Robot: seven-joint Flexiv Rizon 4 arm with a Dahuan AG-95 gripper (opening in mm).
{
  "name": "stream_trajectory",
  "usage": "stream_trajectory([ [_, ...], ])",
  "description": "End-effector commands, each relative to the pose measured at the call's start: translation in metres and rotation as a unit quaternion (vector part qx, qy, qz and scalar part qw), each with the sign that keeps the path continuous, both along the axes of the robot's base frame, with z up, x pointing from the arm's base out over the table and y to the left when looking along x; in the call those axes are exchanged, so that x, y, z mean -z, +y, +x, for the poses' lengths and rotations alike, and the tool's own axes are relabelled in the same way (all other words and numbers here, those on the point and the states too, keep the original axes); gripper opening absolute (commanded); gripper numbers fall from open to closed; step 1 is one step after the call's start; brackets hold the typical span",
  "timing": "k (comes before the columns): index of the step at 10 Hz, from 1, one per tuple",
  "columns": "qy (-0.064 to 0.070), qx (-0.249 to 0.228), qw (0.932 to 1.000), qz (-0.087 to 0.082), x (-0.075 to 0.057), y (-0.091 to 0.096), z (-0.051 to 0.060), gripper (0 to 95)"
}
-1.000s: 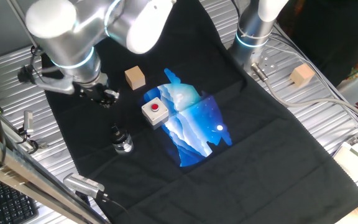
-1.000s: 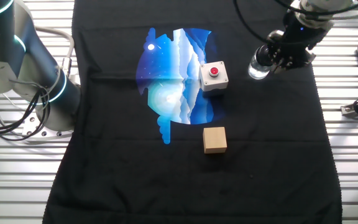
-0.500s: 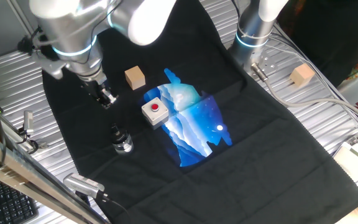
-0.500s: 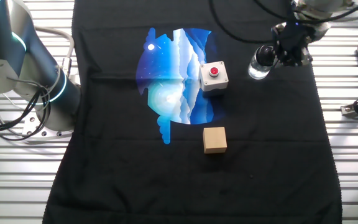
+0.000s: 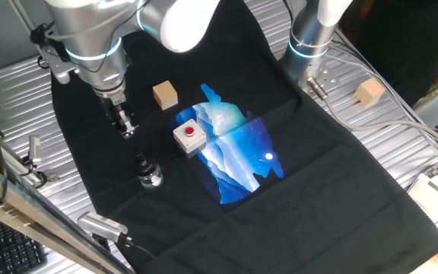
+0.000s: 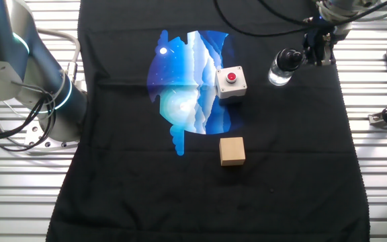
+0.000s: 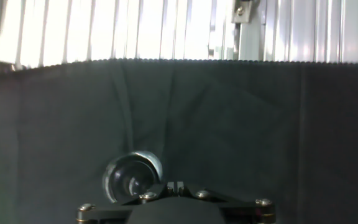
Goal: Screw the lid onto the jar
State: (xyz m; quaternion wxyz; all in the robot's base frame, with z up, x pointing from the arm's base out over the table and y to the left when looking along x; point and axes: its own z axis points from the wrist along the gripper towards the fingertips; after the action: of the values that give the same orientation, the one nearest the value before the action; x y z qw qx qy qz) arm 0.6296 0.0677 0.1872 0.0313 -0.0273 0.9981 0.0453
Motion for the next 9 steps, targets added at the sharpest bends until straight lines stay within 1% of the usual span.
stream_trajectory([
  [1, 0.006, 0.063, 0.9977, 0.024, 0.0032, 0.0082, 0.0059, 0.0],
  [3, 0.007, 0.096, 0.9949, 0.031, 0.0049, 0.0110, 0.0074, 0.0],
  [5, 0.009, 0.120, 0.9923, 0.031, 0.0051, 0.0112, 0.0075, 0.0],
  [6, 0.007, 0.128, 0.9912, 0.032, 0.0051, 0.0112, 0.0075, 0.0],
  [7, 0.000, 0.142, 0.9893, 0.033, 0.0051, 0.0112, 0.0075, 0.0],
  [9, -0.004, 0.153, 0.9877, 0.030, 0.0051, 0.0112, 0.0074, 0.0],
])
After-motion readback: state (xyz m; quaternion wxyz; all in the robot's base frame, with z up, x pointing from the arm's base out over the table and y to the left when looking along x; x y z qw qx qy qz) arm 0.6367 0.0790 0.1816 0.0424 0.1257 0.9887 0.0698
